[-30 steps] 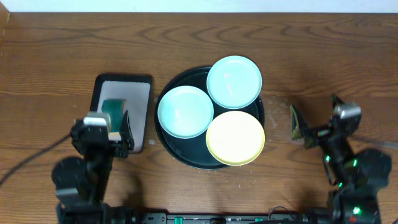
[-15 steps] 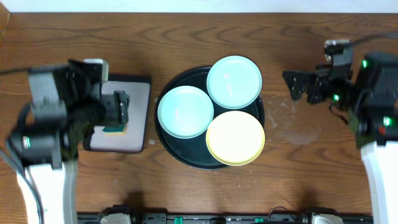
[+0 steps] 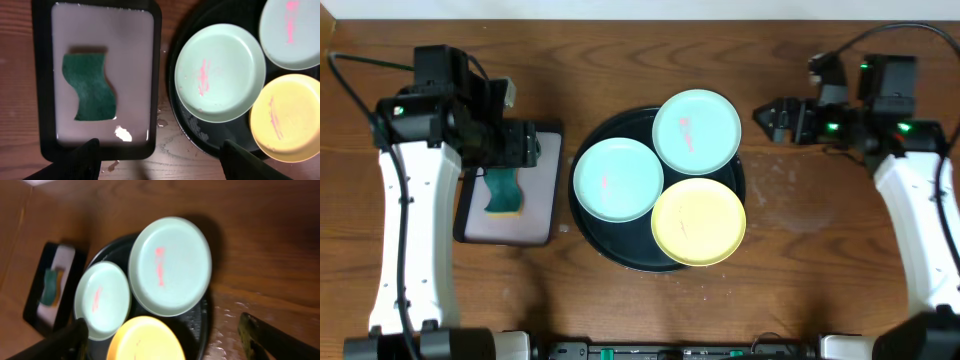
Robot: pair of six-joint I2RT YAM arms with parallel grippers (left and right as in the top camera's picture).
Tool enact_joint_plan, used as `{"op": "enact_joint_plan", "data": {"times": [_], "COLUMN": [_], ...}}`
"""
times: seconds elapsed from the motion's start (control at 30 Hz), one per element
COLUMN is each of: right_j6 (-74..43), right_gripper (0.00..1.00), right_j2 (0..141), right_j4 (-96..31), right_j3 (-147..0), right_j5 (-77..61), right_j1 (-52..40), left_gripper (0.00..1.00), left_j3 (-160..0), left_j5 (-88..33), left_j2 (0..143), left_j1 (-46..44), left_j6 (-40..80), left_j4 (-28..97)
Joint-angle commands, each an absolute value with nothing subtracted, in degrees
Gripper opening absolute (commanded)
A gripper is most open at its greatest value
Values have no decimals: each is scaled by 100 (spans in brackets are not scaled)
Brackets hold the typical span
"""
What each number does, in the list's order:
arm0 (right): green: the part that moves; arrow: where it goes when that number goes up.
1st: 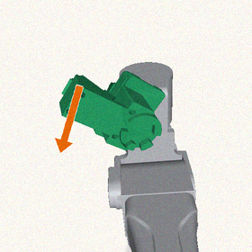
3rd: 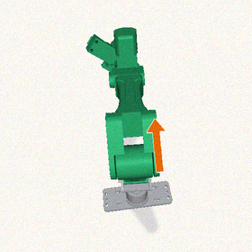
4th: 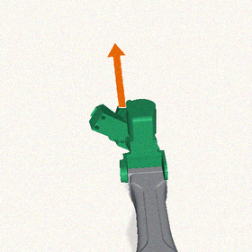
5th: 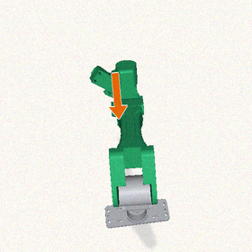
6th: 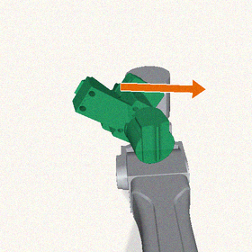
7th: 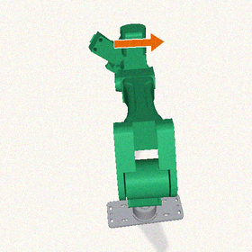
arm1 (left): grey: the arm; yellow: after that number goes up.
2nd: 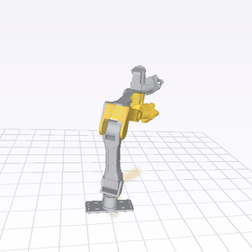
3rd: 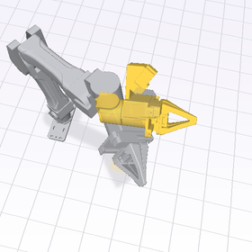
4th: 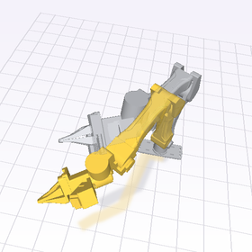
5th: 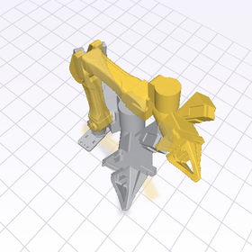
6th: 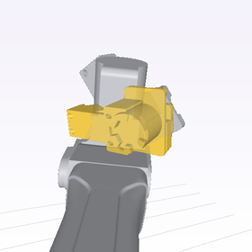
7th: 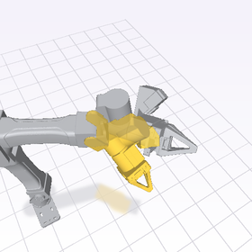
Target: Clean dirty plates on tray and stack at the side
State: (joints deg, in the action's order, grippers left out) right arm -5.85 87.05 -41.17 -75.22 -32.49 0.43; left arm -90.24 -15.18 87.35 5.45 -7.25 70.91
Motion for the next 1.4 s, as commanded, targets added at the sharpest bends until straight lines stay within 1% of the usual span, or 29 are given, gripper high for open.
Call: {"op": "enact_joint_plan", "data": {"times": [0.0, 0.13, 0.33, 0.4, 0.47, 0.57, 0.7, 0.9, 0.93, 1.07, 1.17, 1.3, 1.37], "right_j6": [-1262, -1992, -2891, -3164, -3297, -3430, -3428, -3426, -3428, -3642, -3793, -3741, -3680], "right_gripper": [83, 72, 61, 53, 50, 43, 37, 33, 30, 26, 21, 18, 16], "right_j2": [8991, 9319, 10053, 10427, 10634, 10875, 11122, 11531, 11555, 11690, 11804, 11977, 12066], "right_j4": [-4069, -4097, -4110, -4099, -4093, -4062, -3896, -3509, -3441, -3361, -3310, -3330, -3343], "right_j3": [-7638, -7719, -7913, -8020, -8066, -8073, -8073, -8073, -8073, -8073, -8073, -8073, -8071], "right_j5": [-3028, -2231, -1468, -1035, -768, -607, -604, -648, -668, -672, -694, -642, -622], "right_j1": [-582, -1343, -2443, -2853, -3039, -3201, -3343, -3518, -3542, -3590, -3614, -3638, -3636], "left_gripper": [76, 76, 76, 76, 76, 76, 75, 75, 75, 75, 75, 75, 75], "left_j3": [-9137, -9137, -9137, -9137, -9137, -9135, -9131, -9120, -9113, -9085, -9085, -9085, -9078], "left_j5": [-1605, -1603, -1376, -812, -486, -311, -314, -314, -314, -314, -314, -314, -314], "left_j2": [8941, 8997, 8997, 8997, 8997, 8997, 8997, 8997, 8997, 8997, 8997, 8997, 8997], "left_j1": [532, 532, 534, 534, 534, 534, 534, 532, 534, 532, 532, 532, 532], "left_j6": [-635, -635, -604, -75, 274, 585, 843, 893, 893, 891, 891, 891, 888], "left_j4": [7111, 7013, 6978, 6976, 6973, 6973, 6969, 6965, 6969, 6980, 7039, 7041, 7041]}}
